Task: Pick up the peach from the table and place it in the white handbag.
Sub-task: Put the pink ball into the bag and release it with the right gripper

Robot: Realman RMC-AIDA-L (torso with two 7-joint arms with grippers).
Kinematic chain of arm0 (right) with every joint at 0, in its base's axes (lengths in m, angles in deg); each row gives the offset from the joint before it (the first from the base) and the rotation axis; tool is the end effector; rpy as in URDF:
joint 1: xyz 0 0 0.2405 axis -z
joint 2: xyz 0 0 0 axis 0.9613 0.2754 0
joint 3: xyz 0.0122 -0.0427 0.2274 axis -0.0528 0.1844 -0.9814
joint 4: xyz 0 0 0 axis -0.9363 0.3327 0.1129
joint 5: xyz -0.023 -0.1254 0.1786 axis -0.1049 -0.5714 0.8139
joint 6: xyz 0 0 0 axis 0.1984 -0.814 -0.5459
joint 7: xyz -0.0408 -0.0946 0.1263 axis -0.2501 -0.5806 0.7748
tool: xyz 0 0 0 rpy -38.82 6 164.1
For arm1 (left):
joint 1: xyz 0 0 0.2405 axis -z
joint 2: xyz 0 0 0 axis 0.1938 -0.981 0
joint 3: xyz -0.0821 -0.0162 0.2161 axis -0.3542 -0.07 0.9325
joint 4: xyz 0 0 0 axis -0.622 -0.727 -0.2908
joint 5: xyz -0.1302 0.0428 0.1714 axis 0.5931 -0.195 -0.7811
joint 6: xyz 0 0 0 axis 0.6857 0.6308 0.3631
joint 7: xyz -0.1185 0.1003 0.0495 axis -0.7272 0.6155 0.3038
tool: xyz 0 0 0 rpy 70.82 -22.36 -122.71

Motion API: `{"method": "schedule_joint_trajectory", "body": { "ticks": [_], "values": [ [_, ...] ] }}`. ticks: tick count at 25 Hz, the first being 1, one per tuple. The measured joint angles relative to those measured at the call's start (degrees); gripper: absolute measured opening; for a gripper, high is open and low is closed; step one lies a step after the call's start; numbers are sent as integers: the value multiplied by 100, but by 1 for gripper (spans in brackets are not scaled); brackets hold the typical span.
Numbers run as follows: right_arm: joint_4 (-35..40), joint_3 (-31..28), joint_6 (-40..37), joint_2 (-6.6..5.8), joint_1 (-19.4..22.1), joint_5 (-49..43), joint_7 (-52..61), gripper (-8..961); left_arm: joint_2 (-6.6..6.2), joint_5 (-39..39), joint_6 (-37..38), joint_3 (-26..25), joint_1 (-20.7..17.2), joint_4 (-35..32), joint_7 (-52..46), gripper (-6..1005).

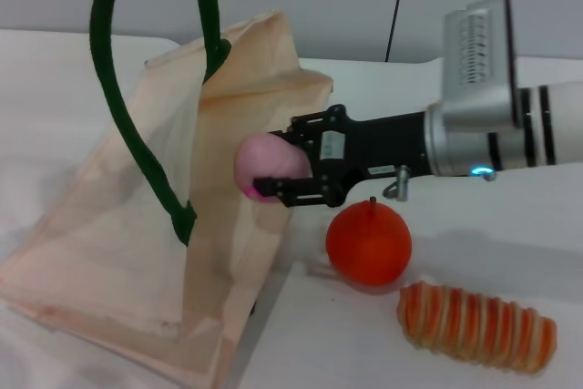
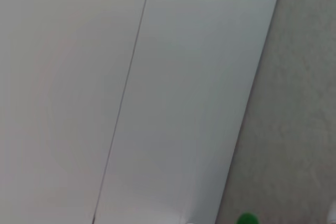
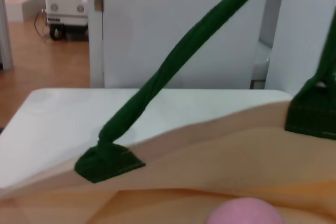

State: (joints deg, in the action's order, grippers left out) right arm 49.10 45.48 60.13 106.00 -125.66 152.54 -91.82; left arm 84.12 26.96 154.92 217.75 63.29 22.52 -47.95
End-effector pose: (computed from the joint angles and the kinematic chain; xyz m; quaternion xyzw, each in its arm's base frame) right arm 0.1208 0.3771 -0.0977 -0.9833 -0.0049 0.1734 0.0541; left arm -0.1957 0.3732 0.1688 -0.8950 -0.2158 -0.3529 0.1667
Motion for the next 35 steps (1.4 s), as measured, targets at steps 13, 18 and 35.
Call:
{"method": "schedule_joint_trajectory", "body": {
  "ticks": [13,18,35],
  "values": [
    [-58,1210,-658,54,-487,792,15,597,42,-5,-1,0,97,-5,-8,159],
    [240,2359,-1175,53,-490,1464,52,598,48,-5,-8,0,122,-5,-4,160],
    [579,2811,-1684,1,-134,2313,55,602,45,-4,-9,0,67,-5,-18,164]
  ]
}}
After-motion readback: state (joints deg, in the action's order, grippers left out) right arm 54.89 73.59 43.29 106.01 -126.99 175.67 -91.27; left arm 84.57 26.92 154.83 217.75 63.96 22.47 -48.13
